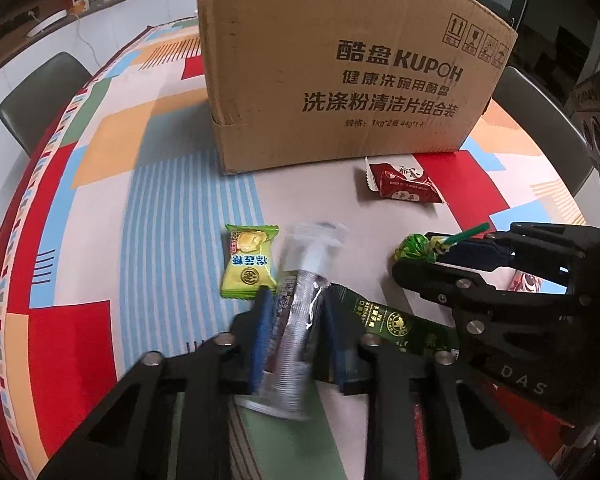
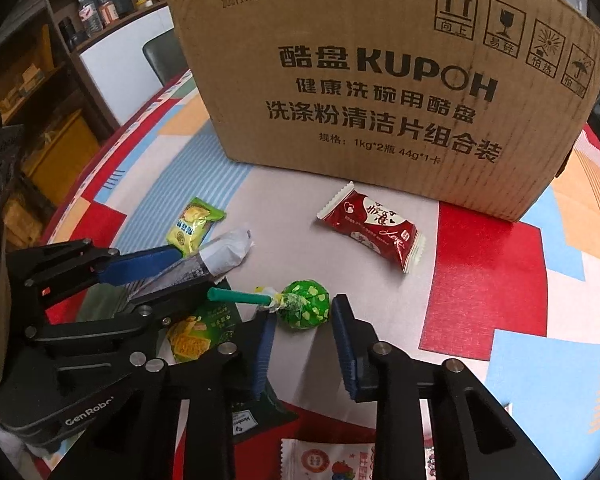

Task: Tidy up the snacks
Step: 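Grasp the green lollipop with the right tool while the left tool grasps the white-wrapped bar, then carry the lollipop and white bar over the box and release both inside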

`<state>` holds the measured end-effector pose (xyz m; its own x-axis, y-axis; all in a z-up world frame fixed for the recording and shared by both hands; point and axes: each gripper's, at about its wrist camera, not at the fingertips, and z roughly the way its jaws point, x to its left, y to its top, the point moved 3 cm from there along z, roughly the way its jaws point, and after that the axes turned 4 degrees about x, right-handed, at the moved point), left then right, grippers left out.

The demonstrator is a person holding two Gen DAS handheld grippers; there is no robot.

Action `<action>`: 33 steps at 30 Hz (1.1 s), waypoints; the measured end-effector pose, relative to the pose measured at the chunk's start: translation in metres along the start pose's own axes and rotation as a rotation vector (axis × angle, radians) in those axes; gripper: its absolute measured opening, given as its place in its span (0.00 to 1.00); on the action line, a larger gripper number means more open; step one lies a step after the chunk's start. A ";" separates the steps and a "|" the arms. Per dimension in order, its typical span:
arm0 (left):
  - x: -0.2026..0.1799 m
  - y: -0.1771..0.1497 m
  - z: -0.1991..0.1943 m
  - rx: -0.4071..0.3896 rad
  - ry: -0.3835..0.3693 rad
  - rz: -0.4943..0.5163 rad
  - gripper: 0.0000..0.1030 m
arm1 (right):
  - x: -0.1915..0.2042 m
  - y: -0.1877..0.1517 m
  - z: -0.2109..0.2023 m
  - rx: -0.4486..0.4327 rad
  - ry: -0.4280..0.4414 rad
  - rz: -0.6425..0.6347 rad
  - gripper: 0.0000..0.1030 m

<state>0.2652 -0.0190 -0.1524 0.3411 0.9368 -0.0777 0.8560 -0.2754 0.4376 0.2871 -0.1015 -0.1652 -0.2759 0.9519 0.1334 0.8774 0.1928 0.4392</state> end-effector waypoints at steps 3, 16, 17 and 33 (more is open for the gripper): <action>-0.001 0.000 -0.001 0.001 0.000 -0.009 0.19 | 0.000 0.000 0.002 0.000 0.004 0.012 0.26; -0.012 -0.005 -0.042 -0.090 -0.008 -0.031 0.19 | -0.003 -0.010 -0.037 -0.053 0.028 0.044 0.26; -0.013 -0.005 -0.047 -0.102 -0.009 -0.032 0.19 | -0.004 -0.010 -0.040 -0.058 0.031 0.045 0.26; -0.023 0.011 -0.117 -0.269 -0.005 -0.039 0.19 | -0.003 -0.002 -0.118 -0.236 0.025 0.025 0.26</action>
<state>0.2214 -0.0188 -0.0412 0.3128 0.9442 -0.1034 0.7346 -0.1715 0.6565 0.2402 -0.1331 -0.0611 -0.2678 0.9488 0.1674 0.7691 0.1059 0.6303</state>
